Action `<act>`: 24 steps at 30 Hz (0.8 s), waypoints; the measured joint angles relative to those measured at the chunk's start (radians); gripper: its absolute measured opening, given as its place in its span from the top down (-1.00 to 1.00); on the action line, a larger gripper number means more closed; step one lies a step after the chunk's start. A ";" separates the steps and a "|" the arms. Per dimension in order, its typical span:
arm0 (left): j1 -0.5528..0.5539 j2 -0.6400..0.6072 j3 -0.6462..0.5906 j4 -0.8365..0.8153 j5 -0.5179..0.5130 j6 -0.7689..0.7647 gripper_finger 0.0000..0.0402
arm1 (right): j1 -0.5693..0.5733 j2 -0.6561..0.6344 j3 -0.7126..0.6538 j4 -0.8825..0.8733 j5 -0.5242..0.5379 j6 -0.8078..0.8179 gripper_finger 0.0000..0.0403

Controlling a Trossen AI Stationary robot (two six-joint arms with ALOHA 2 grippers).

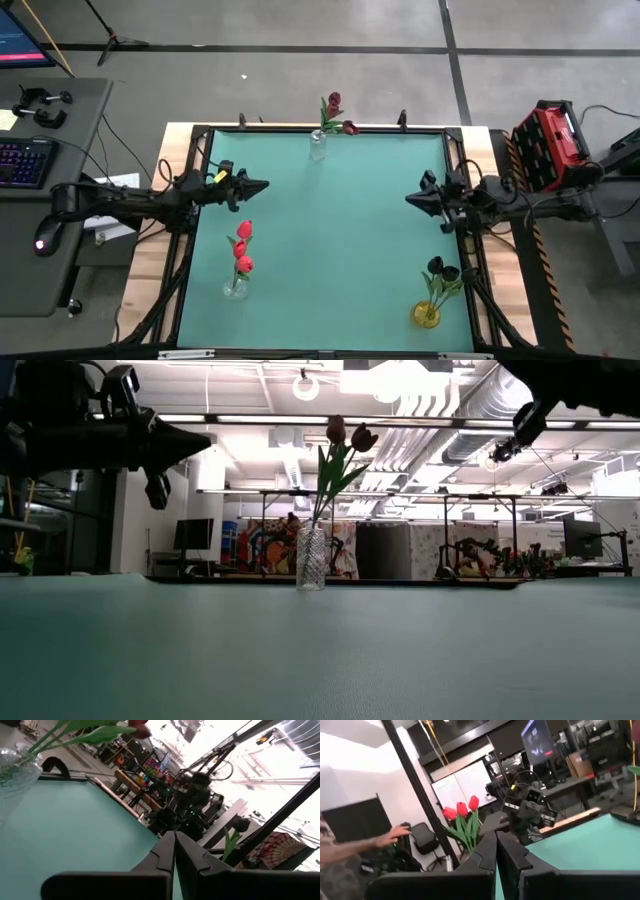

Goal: Sort flowers into vase by color
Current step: Return to Home Position

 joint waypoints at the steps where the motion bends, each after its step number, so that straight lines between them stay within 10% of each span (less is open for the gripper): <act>1: -0.001 -0.028 0.001 -0.026 0.000 0.001 1.00 | 0.000 -0.002 -0.018 0.018 -0.003 -0.021 1.00; 11: -0.018 -0.445 0.001 -0.336 0.000 0.000 1.00 | 0.000 -0.005 -0.069 0.019 -0.076 -0.116 1.00; 24: -0.017 -0.733 0.001 -0.354 0.000 0.000 1.00 | 0.000 0.009 -0.069 -0.128 -0.143 -0.078 1.00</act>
